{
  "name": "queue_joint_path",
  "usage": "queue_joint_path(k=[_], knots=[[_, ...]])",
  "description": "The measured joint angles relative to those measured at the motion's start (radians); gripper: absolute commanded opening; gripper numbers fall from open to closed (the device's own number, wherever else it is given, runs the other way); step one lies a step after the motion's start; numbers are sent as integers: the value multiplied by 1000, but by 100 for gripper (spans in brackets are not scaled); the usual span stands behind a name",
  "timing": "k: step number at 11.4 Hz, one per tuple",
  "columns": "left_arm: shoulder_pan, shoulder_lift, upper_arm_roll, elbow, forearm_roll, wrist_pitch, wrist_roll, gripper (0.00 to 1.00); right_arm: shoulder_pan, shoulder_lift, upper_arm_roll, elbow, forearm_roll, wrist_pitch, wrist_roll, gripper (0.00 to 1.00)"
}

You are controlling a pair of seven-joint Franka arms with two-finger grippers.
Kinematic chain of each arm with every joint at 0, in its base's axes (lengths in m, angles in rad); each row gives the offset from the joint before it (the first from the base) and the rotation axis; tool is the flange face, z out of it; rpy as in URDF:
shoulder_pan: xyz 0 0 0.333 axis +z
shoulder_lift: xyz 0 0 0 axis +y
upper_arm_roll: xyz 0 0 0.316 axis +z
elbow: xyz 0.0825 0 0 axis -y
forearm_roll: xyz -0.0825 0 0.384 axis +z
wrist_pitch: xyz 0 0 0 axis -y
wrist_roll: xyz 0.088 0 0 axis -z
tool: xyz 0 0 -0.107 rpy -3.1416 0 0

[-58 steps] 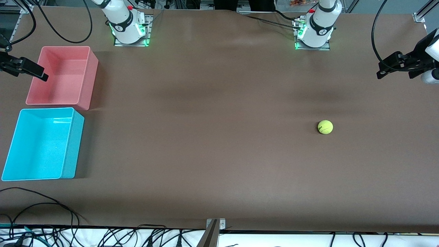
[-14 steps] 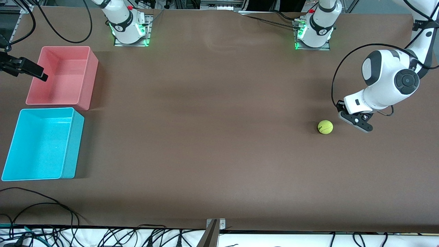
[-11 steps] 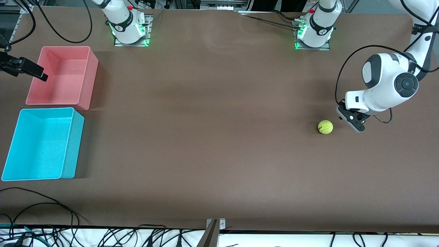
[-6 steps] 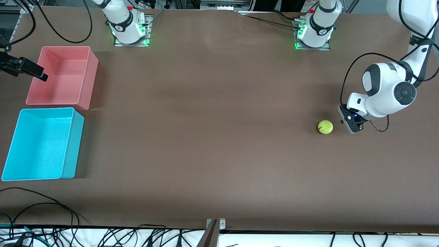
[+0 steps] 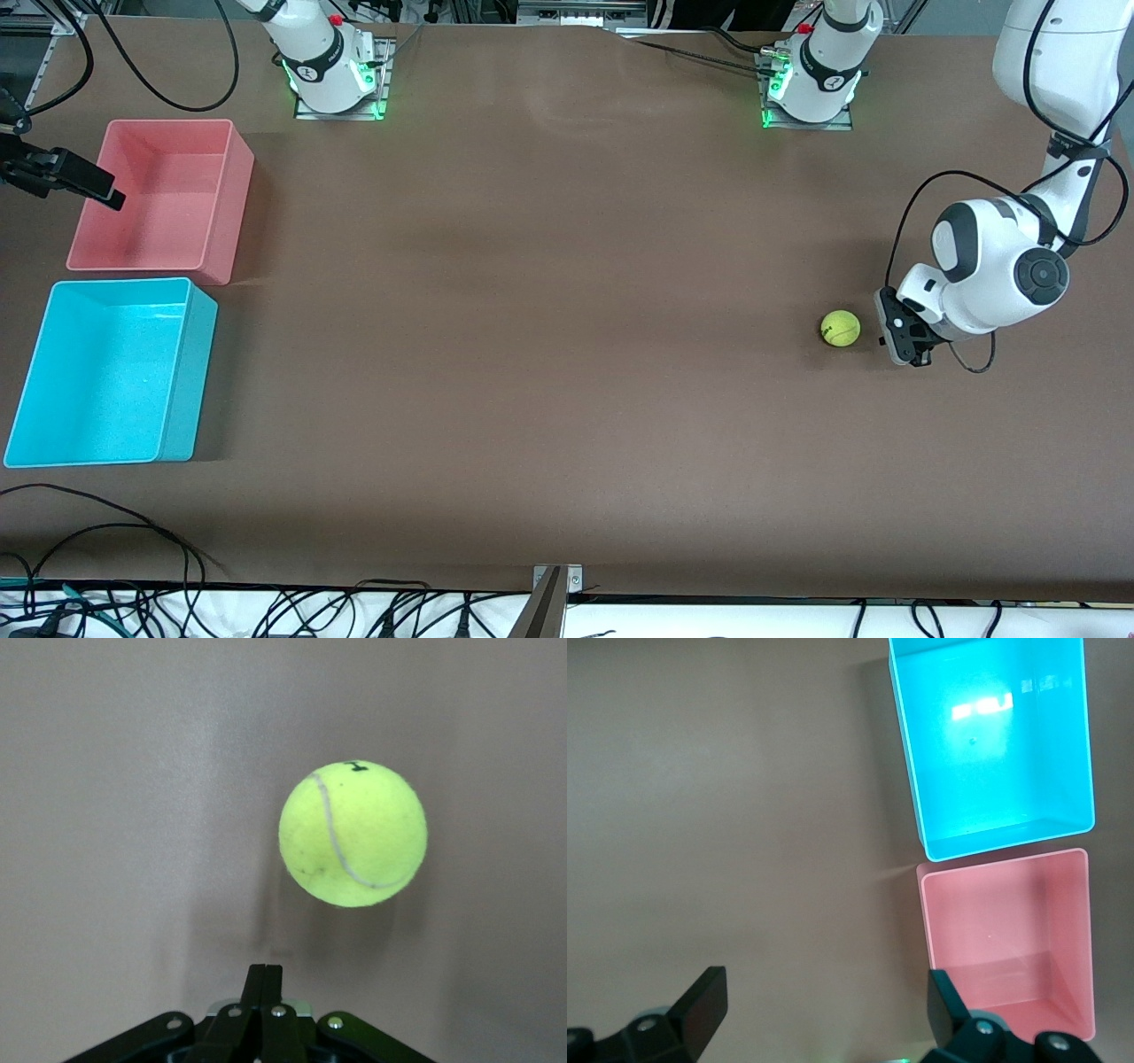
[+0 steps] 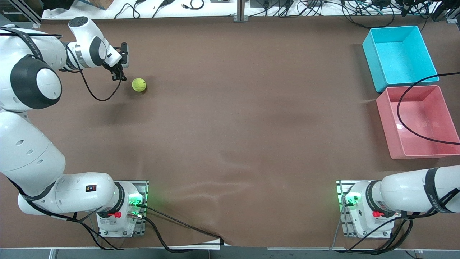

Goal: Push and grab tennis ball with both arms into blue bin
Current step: 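Push the tennis ball with the left gripper toward the bins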

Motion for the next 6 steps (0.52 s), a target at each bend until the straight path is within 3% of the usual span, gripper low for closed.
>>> queue_joint_path(k=[6], knots=[[-2, 46, -7, 16, -58, -28, 20, 0, 0, 0, 0, 0, 0, 0, 0, 100]])
